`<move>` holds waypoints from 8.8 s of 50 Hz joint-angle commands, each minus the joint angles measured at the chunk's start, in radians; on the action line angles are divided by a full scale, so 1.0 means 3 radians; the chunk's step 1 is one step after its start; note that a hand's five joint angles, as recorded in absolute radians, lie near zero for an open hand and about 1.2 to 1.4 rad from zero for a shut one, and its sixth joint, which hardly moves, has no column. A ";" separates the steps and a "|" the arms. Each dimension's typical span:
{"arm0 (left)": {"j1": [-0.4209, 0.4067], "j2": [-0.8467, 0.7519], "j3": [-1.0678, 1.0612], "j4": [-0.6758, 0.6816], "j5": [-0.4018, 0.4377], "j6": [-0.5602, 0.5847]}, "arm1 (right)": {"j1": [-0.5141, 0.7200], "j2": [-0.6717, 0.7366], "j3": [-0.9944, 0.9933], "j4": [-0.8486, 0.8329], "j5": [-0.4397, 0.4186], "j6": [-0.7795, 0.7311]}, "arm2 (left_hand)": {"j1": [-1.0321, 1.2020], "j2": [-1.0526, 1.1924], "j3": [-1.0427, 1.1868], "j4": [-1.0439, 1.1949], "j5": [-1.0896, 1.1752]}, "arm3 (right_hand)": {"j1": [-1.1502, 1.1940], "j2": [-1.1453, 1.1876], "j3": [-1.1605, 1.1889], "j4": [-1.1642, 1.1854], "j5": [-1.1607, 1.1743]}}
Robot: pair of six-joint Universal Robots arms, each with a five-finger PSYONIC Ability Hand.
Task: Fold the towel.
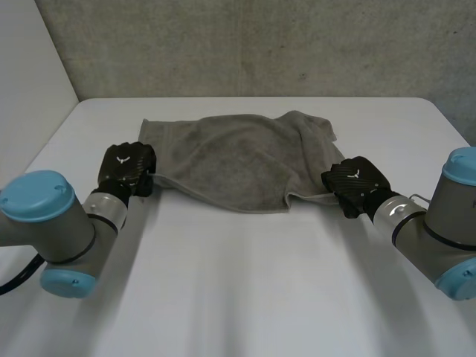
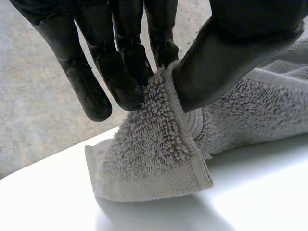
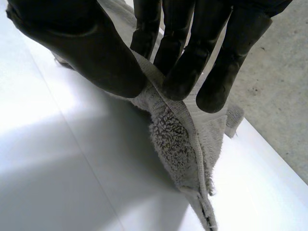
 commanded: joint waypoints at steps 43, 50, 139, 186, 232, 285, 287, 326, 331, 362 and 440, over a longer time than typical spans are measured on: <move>0.0228 0.0082 -0.0008 -0.0011 -0.0021 -0.0006 | -0.0328 0.0320 -0.0411 0.0657 0.0026 -0.0002 | 0.0265 0.0219 0.0204 0.0141 0.0261 | -0.2691 -0.2627 -0.2674 -0.2688 -0.2705; 0.0228 0.0082 -0.0014 -0.0006 -0.0016 -0.0006 | -0.0358 0.0427 -0.0463 0.0657 -0.0062 0.0019 | 0.0265 0.0219 0.0204 0.0141 0.0261 | -0.2632 -0.2568 -0.2615 -0.2629 -0.2646; 0.0223 0.0071 -0.0034 -0.0006 -0.0011 -0.0006 | -0.0537 0.0734 -0.0954 0.1010 -0.0358 0.0126 | 0.0265 0.0219 0.0204 0.0141 0.0261 | -0.1957 -0.1893 -0.1940 -0.1954 -0.1971; 0.0223 0.0071 -0.0034 -0.0006 0.0004 -0.0011 | -0.0527 0.0826 -0.1066 0.1015 -0.0379 0.0254 | 0.0265 0.0219 0.0204 0.0141 0.0261 | 0.0202 0.0267 0.0220 0.0206 0.0189; 0.0213 0.0092 -0.0060 -0.0016 0.0020 -0.0026 | -0.0619 0.0555 -0.1393 0.1757 -0.0077 0.0607 | 0.0265 0.0219 0.0204 0.0141 0.0261 | -0.0283 -0.0219 -0.0266 -0.0280 -0.0297; 0.0223 0.0077 -0.0024 -0.0021 0.0009 -0.0031 | -0.0399 0.0560 -0.0902 0.1409 -0.0092 0.0239 | 0.0265 0.0219 0.0204 0.0141 0.0261 | -0.1673 -0.1609 -0.1656 -0.1670 -0.1687; 0.0223 0.0072 -0.0024 -0.0016 0.0009 -0.0031 | -0.0399 0.0586 -0.0902 0.1328 -0.0077 0.0244 | 0.0265 0.0219 0.0204 0.0141 0.0261 | -0.1634 -0.1570 -0.1617 -0.1631 -0.1648; 0.0233 0.1793 0.0384 -0.0767 0.0020 -0.0291 | -0.0471 -0.1183 -0.1767 0.1834 -0.0057 0.0499 | 0.0265 0.0219 0.0204 0.0141 0.0261 | 0.0202 0.0267 0.0220 0.0206 0.0189; 0.0248 0.2167 0.0849 -0.1206 0.0020 -0.0425 | -0.0573 -0.1332 -0.2726 0.2374 -0.0255 0.0663 | 0.0265 0.0219 0.0204 0.0141 0.0261 | 0.0202 0.0267 0.0220 0.0206 0.0189; 0.0172 -0.0660 0.3305 -0.1734 -0.0057 -0.0404 | -0.0113 0.0770 -0.3846 0.1498 0.0403 0.0274 | 0.0265 0.0219 0.0204 0.0141 0.0261 | 0.0202 0.0267 0.0220 0.0206 0.0189; 0.0463 0.0968 -0.0009 -0.0338 0.0628 0.0178 | -0.0783 -0.0611 -0.0984 0.1424 -0.0563 -0.0319 | 0.0265 0.0219 0.0204 0.0141 0.0261 | 0.0202 0.0267 0.0220 0.0206 0.0189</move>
